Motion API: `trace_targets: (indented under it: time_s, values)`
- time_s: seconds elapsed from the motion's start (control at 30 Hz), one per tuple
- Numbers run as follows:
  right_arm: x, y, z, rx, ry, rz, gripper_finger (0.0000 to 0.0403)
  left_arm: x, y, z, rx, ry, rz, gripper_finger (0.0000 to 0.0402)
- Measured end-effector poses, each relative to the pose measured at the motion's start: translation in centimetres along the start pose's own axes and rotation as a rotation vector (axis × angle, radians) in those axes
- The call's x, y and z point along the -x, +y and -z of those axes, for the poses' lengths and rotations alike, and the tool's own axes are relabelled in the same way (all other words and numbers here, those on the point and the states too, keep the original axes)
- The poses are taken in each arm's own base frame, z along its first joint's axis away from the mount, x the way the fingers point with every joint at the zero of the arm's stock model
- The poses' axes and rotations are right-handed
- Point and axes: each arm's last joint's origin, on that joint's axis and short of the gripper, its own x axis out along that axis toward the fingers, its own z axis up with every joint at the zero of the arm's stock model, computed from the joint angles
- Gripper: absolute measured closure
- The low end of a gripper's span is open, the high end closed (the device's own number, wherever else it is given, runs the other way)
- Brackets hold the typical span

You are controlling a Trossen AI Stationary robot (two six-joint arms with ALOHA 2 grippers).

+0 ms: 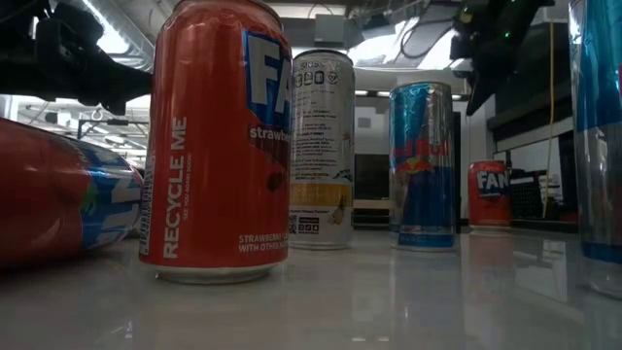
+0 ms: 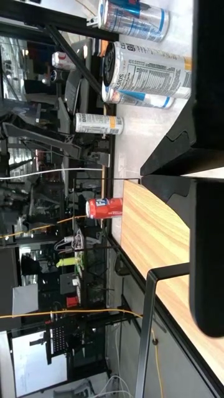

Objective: Place canned beverage on shelf
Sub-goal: Put the top red soda can on the shelf

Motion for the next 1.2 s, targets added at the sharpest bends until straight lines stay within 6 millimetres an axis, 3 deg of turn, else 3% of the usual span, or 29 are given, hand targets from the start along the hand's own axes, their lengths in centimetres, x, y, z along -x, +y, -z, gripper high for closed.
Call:
trace_targets:
  time_s: [0.3, 0.9, 1.2]
  values:
    - [-3.2, -0.5, 0.2, 0.148, 0.193, -0.154, 0.0022, 0.0, 0.0, 0.0, 0.000, 0.000, 0.000, 0.0401]
    - [-6.3, -1.4, -0.4, 0.214, 0.253, -0.216, 0.0022, 0.0, 0.0, 0.0, 0.000, 0.000, 0.000, 0.0401]
    - [-10.0, -0.8, 2.3, 0.242, 0.377, -0.158, 0.0022, 0.0, 0.0, 0.0, 0.000, 0.000, 0.000, 0.0401]
